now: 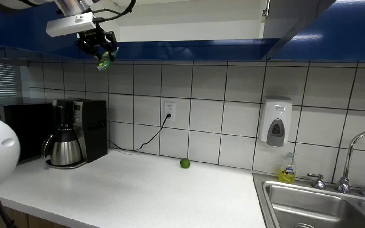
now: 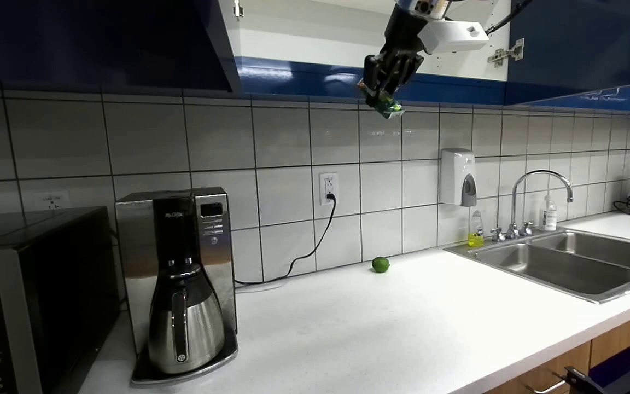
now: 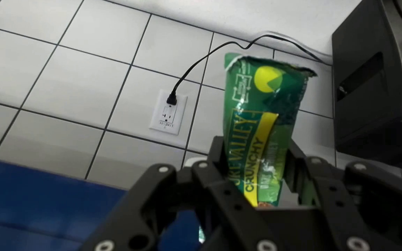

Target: Put the green packet in the top cabinet

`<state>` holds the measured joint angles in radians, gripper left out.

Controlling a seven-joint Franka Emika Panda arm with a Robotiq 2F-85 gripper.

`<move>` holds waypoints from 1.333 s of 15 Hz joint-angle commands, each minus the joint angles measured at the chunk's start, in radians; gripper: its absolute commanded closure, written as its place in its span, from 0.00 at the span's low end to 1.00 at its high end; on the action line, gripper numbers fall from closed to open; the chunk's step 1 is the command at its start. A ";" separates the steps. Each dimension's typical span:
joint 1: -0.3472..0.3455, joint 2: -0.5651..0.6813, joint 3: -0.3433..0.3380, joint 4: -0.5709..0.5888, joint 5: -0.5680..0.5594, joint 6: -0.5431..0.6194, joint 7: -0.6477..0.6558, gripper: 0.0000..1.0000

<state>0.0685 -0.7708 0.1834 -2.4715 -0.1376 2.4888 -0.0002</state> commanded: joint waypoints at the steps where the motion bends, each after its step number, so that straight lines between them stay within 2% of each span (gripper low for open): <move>1: -0.061 0.028 0.031 0.083 -0.056 -0.038 0.041 0.84; 7: -0.098 0.096 0.031 0.196 -0.096 -0.044 0.040 0.84; 14: -0.079 0.203 -0.002 0.349 -0.078 -0.094 0.015 0.84; 20: -0.067 0.293 -0.025 0.498 -0.070 -0.191 0.006 0.84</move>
<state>-0.0055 -0.5389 0.1665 -2.0789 -0.2026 2.3734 0.0089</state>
